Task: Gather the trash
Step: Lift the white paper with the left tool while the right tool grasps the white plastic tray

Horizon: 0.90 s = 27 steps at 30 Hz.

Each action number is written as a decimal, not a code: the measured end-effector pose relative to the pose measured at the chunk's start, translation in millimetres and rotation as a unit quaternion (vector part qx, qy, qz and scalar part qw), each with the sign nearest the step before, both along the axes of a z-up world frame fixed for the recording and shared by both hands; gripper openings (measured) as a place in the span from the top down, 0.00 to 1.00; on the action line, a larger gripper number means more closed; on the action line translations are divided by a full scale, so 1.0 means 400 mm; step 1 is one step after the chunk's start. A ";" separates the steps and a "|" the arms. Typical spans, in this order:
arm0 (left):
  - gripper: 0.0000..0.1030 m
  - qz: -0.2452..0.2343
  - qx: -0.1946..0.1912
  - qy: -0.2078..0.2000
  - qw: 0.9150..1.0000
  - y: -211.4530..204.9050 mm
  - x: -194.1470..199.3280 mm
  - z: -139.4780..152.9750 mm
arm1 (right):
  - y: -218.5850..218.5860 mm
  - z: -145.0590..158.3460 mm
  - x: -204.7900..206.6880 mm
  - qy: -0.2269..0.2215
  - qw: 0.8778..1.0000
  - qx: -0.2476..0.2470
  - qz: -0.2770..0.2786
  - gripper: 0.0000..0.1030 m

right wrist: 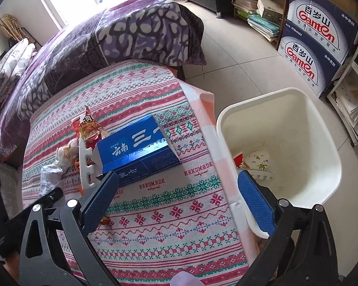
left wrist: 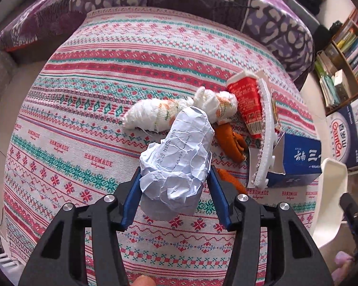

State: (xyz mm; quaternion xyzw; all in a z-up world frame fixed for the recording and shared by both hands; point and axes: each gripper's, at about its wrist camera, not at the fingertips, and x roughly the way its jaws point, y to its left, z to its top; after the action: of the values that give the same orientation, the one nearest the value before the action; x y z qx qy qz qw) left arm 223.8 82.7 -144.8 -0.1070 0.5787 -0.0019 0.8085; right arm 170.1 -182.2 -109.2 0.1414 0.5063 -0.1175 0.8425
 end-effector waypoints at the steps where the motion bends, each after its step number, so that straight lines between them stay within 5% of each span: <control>1: 0.49 0.011 -0.005 -0.009 1.000 0.016 -0.007 0.023 | 0.009 -0.004 0.004 0.001 1.000 0.002 0.007 0.07; 11: 0.48 0.096 -0.052 -0.103 0.989 0.149 -0.089 0.220 | 0.214 -0.008 0.096 -0.039 0.987 -0.066 0.142 0.16; 23: 0.48 0.118 -0.068 -0.119 0.984 0.214 -0.134 0.257 | 0.376 -0.081 0.205 -0.006 0.965 -0.169 0.198 0.39; 25: 0.48 0.121 -0.069 -0.119 0.983 0.221 -0.134 0.255 | 0.384 -0.102 0.209 0.007 0.964 -0.170 0.205 0.49; 27: 0.48 0.124 -0.070 -0.117 0.983 0.228 -0.135 0.252 | 0.383 -0.120 0.212 0.022 0.965 -0.164 0.201 0.79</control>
State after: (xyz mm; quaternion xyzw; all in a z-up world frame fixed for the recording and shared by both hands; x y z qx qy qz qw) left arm 169.9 173.8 -43.9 -0.2331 0.4604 0.0451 0.8554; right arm 255.0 -29.1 -157.2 -0.1061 0.5164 -0.0302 0.8492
